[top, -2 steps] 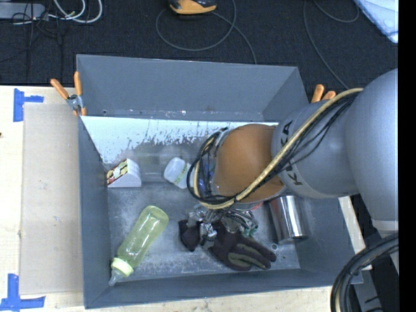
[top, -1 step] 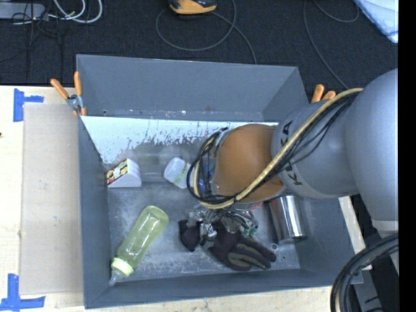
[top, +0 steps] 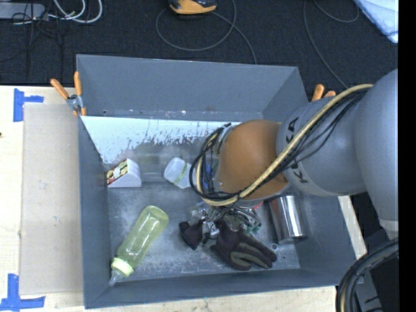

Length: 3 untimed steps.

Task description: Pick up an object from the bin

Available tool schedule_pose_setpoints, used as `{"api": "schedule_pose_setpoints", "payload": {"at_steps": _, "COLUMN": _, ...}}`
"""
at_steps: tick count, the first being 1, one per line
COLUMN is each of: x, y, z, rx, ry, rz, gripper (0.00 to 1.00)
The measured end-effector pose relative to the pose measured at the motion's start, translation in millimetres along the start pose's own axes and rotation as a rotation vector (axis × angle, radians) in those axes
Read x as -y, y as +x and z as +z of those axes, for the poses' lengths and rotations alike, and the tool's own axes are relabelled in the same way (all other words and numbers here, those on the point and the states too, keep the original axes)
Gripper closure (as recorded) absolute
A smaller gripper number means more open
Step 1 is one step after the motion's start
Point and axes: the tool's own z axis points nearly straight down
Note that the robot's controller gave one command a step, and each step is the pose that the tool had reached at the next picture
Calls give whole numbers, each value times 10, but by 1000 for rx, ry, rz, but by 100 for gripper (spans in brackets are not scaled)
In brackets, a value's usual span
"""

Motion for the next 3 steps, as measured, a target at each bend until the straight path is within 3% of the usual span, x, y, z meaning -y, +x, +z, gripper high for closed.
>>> {"api": "schedule_pose_setpoints", "payload": {"at_steps": 1, "x": -20, "y": -8, "z": -949, "rx": 1, "ry": 0, "rz": 17, "gripper": 100}}
{"api": "schedule_pose_setpoints", "payload": {"at_steps": 2, "x": -18, "y": -7, "z": -949, "rx": 1, "ry": 0, "rz": 18, "gripper": 100}}
{"api": "schedule_pose_setpoints", "payload": {"at_steps": 3, "x": -124, "y": -15, "z": -2967, "rx": 9, "ry": 1, "rz": 31, "gripper": 100}}
